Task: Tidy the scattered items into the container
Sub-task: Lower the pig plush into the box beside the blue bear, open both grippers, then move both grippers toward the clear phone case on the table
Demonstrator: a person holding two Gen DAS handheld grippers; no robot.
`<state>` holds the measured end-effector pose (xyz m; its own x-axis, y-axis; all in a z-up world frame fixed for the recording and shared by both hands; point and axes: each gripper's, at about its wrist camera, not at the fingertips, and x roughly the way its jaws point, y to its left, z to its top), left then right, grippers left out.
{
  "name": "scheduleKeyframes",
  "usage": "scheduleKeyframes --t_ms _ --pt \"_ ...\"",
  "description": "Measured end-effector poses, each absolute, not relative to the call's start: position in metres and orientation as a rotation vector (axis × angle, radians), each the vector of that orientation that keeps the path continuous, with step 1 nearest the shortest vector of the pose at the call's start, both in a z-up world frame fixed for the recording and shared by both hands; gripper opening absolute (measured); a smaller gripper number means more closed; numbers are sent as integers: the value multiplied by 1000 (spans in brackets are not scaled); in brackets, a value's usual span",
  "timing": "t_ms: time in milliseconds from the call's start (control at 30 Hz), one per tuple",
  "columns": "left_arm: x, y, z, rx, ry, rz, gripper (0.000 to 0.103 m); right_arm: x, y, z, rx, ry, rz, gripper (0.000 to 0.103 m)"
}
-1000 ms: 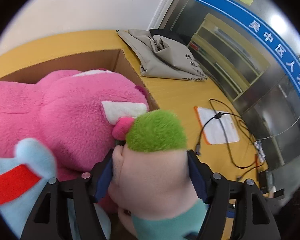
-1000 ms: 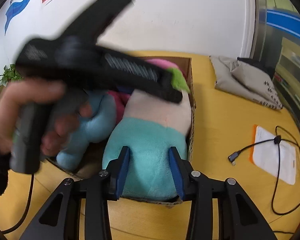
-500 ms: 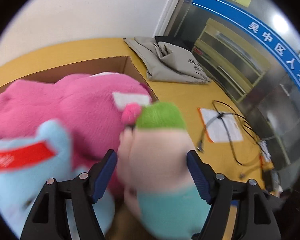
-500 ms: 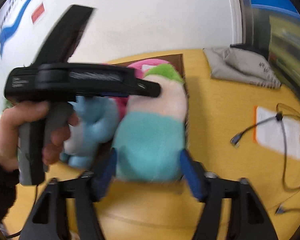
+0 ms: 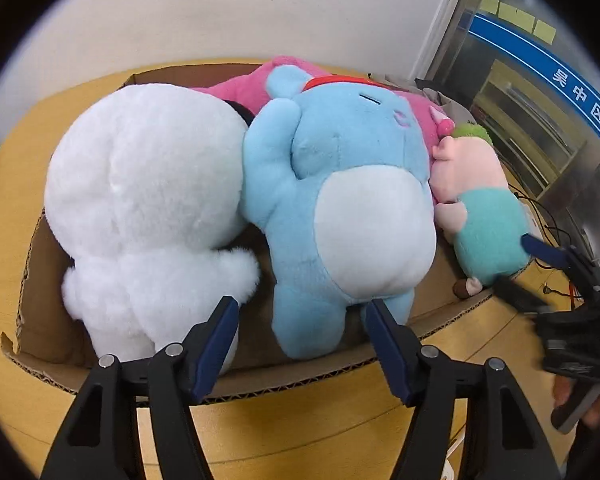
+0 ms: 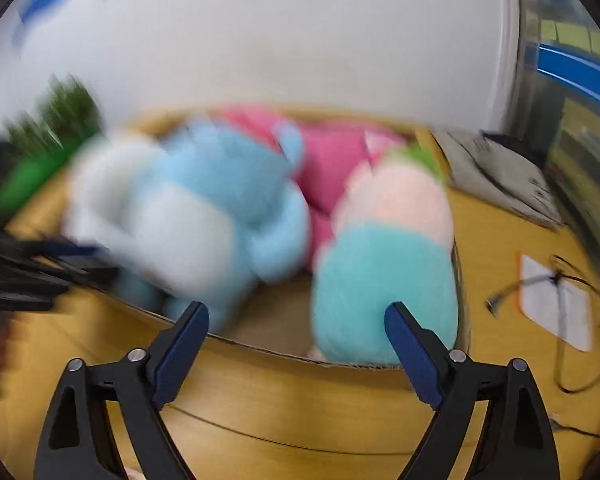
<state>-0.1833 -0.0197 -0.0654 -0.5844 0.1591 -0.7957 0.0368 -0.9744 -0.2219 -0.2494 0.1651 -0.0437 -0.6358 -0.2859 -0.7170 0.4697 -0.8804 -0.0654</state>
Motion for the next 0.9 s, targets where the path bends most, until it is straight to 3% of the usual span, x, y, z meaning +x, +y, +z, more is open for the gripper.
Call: scheduleKeyframes --t_ms 333,500,633,733,833,900 --pt "-137 3 -65 -1342 -333 2710 65 -211 178 -44 1144 253 -2551 92" --pt "-107 -1 -48 -1373 -376 2765 67 -190 185 -23 1110 143 -2461 100" --pt "-57 -3 -25 -1288 -441 2775 81 -147 209 3 1000 73 -2402 103" --pt "-29 13 -28 -1308 -452 2691 81 -125 234 -17 1043 183 -2379 103" --pt "-27 37 -55 -1399 -502 2588 81 -126 250 -51 1154 257 -2397 99" --pt "-27 41 -76 -1454 -580 2517 80 -131 256 -64 1193 220 -2374 89"
